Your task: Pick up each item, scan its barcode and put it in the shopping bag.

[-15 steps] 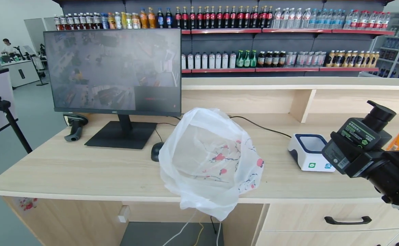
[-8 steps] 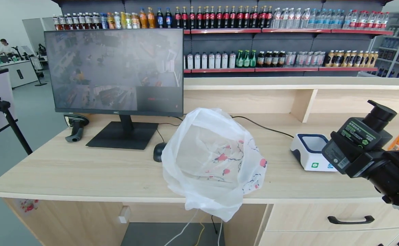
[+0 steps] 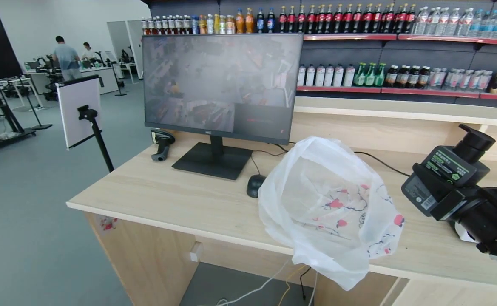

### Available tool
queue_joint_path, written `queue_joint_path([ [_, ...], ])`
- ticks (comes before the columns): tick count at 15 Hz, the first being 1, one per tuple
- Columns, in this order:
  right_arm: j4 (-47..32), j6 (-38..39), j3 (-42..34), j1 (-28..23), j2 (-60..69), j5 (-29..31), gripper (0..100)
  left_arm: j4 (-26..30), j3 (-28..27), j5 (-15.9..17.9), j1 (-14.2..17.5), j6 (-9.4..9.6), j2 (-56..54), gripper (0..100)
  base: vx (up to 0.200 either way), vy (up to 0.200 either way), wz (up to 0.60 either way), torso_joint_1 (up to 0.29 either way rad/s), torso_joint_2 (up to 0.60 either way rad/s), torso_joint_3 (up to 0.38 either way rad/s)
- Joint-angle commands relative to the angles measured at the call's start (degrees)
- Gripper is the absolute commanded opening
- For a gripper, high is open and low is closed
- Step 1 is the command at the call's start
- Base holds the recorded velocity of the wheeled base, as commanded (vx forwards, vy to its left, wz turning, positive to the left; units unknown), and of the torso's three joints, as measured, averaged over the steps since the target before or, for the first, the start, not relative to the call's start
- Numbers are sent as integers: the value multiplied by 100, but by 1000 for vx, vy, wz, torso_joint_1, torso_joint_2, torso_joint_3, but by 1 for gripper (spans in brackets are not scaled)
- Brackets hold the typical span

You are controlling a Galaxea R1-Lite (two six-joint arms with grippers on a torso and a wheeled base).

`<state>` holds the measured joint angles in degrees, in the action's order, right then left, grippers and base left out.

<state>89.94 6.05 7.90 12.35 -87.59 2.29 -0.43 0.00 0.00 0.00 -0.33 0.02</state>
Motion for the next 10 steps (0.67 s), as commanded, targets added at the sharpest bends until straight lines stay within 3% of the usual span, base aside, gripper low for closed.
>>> queue_joint_path([
  [1, 6, 2, -17, 4, -21, -1, 0, -1, 0, 0, 0, -2, -2, 100, 0, 0, 600, 2, 7, 2],
  [4, 6, -33, -17, 75, -30, -18, 0, -1, 0, 0, 0, 7, -2, 100, 0, 0, 0, 0, 0, 0],
  [8, 6, -16, -210, 962, -30, -18, 0, -1, 0, 0, 0, 7, -2, 100, 0, 0, 0, 0, 0, 0],
  [10, 6, -33, -324, 1006, -39, -27, 0, 25, 0, 0, 0, 15, -2, 100, 0, 0, 0, 0, 0, 0],
])
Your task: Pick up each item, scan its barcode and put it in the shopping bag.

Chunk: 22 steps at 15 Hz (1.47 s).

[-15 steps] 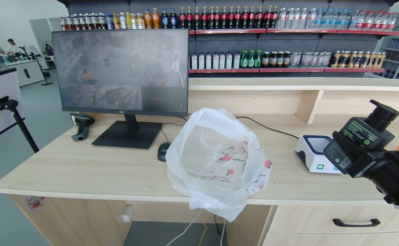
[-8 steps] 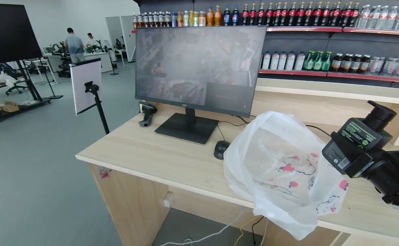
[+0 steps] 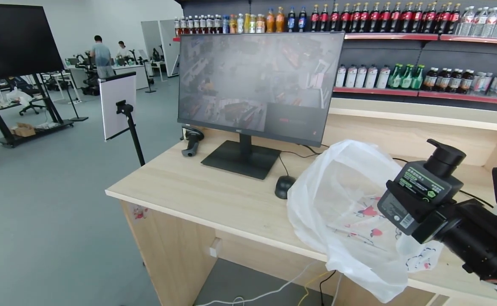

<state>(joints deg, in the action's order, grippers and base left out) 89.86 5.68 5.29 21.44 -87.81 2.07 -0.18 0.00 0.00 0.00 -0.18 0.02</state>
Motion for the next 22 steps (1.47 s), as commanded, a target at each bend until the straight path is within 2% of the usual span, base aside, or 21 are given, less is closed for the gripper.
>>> queue_joint_path([
  [1, 14, -41, -19, 132, -35, -5, 0, 1, 0, 0, 0, -8, -2, 100, 200, 0, 0, 2, 2, -2],
  [5, 14, -85, 139, 405, -263, -14, 0, 1, 0, 0, 0, 1, -2, 100, 200, 0, 0, -8, -8, 2],
  [14, 14, -208, 578, 457, -1142, -23, 0, 1, 0, 0, 0, -8, -2, 100, 0, 0, 0, 0, 0, 0],
  [17, 14, -419, 789, 246, -1599, -5, 0, 1, 0, 0, 0, -8, -2, 100, 0, 0, 0, 0, 0, 0],
  [22, 14, -436, 947, 211, -2056, 21, 0, 1, 0, 0, 0, -8, -2, 100, 0, 0, 0, 0, 0, 0],
])
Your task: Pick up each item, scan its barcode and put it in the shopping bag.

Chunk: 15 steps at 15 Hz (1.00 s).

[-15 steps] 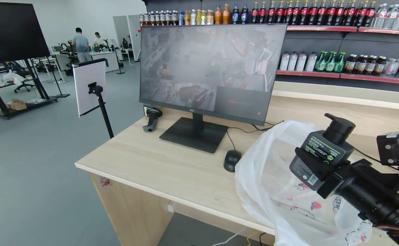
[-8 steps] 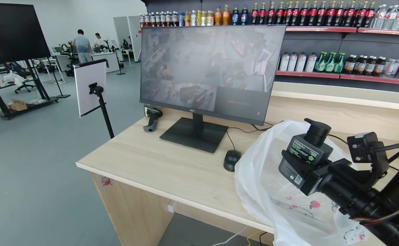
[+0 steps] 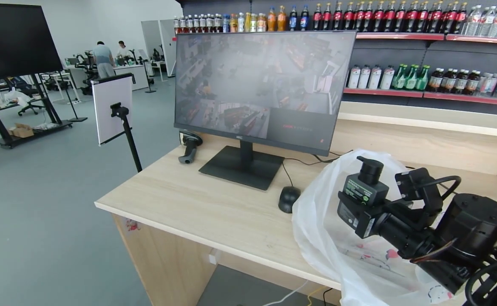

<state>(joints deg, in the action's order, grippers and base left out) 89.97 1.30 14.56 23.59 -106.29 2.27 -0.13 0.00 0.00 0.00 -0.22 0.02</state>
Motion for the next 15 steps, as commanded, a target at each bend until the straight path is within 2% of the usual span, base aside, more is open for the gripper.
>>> queue_joint_path([
  [1, 3, 28, 12, 5, -278, 2, 0, -4, 0, 0, 0, -4, -2, 100, 0, 0, 0, 0, 0, 0],
  [15, 3, 142, 12, 5, -770, 2, 0, -4, 0, 0, 0, -4, -2, 100, 0, 0, 0, 0, 0, 0],
])
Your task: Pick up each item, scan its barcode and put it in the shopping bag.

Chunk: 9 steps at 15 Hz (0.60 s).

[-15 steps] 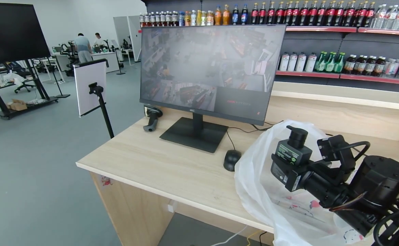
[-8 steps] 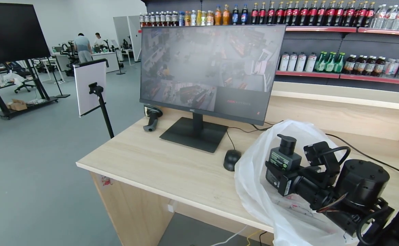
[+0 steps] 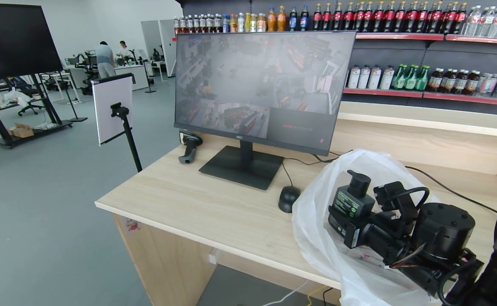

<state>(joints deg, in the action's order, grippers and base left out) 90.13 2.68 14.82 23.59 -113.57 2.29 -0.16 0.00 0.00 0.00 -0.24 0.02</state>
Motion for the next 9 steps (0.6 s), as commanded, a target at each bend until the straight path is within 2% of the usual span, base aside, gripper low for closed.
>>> queue_joint_path([
  [1, -12, 4, -23, 5, -43, -1, 0, -2, 0, 0, 0, -2, -2, 100, 0, 0, 0, 0, 0, 0],
  [9, -12, 92, -155, -3, -25, -1, 0, -2, 0, 0, 0, -2, -2, 100, 0, 0, 0, 0, 0, 0],
])
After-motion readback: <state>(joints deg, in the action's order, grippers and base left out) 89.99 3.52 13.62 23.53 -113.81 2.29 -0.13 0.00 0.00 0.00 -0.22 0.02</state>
